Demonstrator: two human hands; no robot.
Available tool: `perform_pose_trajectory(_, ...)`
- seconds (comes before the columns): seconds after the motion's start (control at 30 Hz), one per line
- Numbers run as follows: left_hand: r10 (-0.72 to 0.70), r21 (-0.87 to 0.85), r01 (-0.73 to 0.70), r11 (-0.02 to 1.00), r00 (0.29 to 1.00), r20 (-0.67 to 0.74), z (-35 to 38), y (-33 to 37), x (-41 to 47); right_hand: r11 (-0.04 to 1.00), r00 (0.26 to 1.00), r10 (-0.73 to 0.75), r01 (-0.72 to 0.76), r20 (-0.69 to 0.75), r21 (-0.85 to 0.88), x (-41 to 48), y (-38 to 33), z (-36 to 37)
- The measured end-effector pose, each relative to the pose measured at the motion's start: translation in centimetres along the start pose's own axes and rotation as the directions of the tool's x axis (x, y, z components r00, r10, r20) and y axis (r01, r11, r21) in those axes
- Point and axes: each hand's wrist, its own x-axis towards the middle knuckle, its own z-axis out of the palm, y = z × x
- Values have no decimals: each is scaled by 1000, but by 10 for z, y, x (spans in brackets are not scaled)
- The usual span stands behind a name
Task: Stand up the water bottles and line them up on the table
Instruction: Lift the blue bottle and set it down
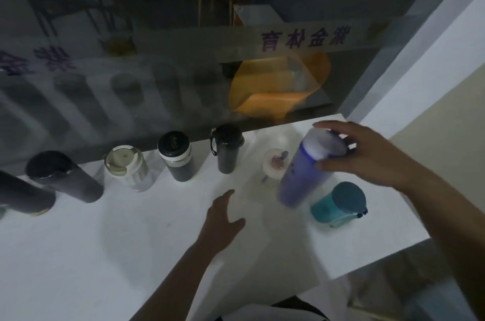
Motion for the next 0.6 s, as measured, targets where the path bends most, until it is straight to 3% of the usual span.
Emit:
perform_pose_trajectory(0.17,-31,-42,32,999,999,14,18,54,19,996,996,-85,85,-34,-1,36,30,-43)
perform_pose_trajectory(0.3,-83,-55,81,995,996,-39,39,88,32,998,993,-67,65,-99,-23,84,83,-36)
perform_pose_trajectory(0.37,-125,-18,124,992,991,-52,51,91,33,998,989,-60,62,-133,6,110,116,-25)
perform_pose_trajectory(0.6,-326,190,341,921,939,-109,79,67,18,990,995,-18,4,-97,-142,158,176,-7)
